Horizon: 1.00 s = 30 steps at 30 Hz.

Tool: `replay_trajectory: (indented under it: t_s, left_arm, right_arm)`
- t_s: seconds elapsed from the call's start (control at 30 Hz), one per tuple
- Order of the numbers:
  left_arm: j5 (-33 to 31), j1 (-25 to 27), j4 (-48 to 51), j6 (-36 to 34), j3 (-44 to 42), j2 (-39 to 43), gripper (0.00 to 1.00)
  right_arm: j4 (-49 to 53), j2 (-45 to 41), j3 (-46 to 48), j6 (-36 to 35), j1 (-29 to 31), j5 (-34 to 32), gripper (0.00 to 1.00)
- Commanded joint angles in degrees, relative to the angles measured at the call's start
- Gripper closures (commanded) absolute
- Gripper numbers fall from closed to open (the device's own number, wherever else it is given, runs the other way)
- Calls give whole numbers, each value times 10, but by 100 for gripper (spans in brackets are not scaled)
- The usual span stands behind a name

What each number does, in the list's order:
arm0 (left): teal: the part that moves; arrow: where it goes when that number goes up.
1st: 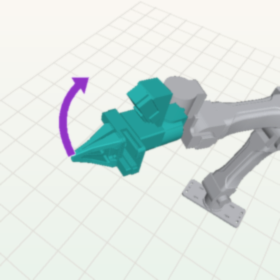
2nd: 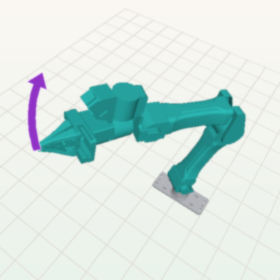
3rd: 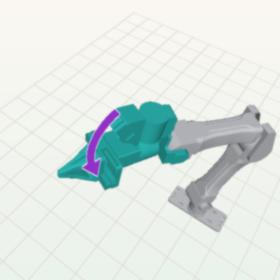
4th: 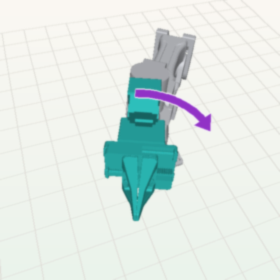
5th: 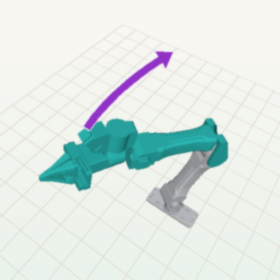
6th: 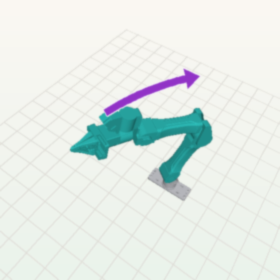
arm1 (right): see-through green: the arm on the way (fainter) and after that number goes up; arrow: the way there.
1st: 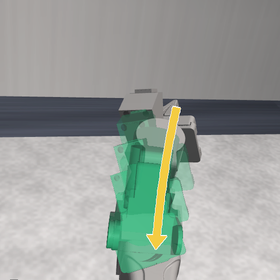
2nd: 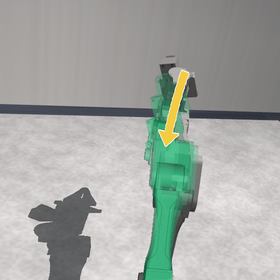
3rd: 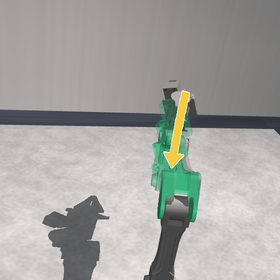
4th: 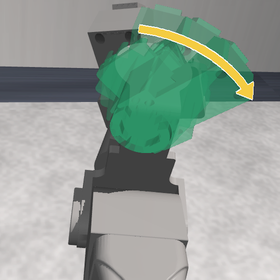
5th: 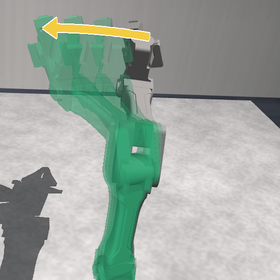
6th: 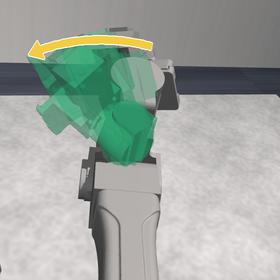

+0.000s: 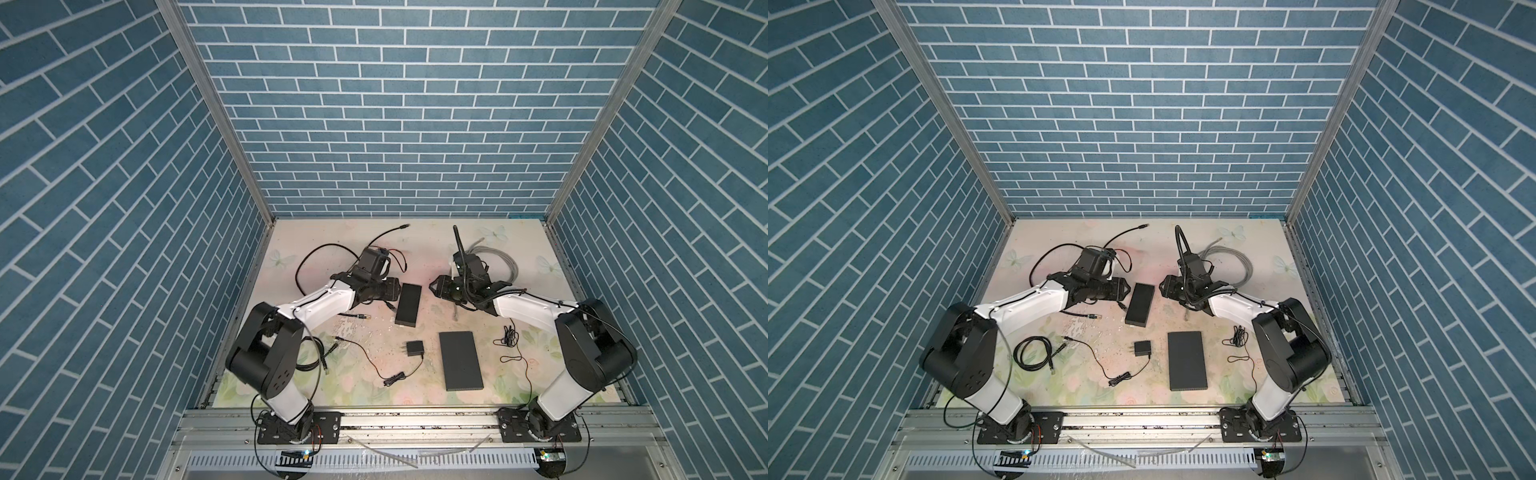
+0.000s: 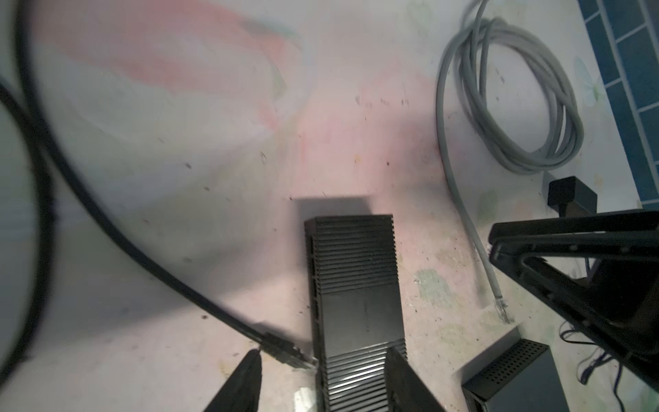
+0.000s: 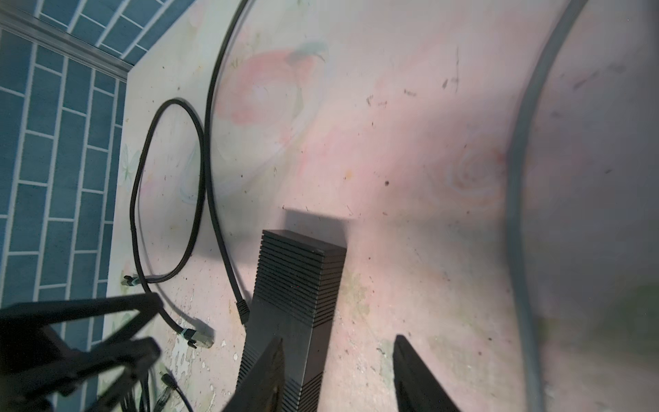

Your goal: Insert the plug into the switch port

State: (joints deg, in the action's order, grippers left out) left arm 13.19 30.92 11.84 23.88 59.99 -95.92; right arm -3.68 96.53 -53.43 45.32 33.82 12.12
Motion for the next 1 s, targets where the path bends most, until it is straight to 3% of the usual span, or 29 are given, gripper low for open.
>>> replay_trajectory:
  t_s: [0.0,0.17,0.3,0.47,0.6,0.7,0.8,0.97]
  left_arm:
    - [42,6,-24,31,4,-23,50]
    - [80,16,-66,57,-5,-57,54]
    - [91,22,-81,74,-7,-75,57]
    - [68,27,-57,69,2,-77,58]
    - [14,20,-9,42,12,-31,47]
    - [-24,16,30,30,18,-15,38]
    - [-8,14,17,37,8,-36,36]
    - [50,22,-38,53,4,-82,41]
  right_arm:
    - [-39,42,-22,74,16,24,53]
    - [-65,93,-41,107,27,37,57]
    - [-82,114,-61,116,28,41,67]
    - [-62,131,-92,115,28,39,67]
    - [-59,120,-81,118,28,33,66]
    - [-68,106,-69,114,29,34,59]
    - [-71,105,-70,108,32,39,53]
    - [-76,123,-77,111,40,46,55]
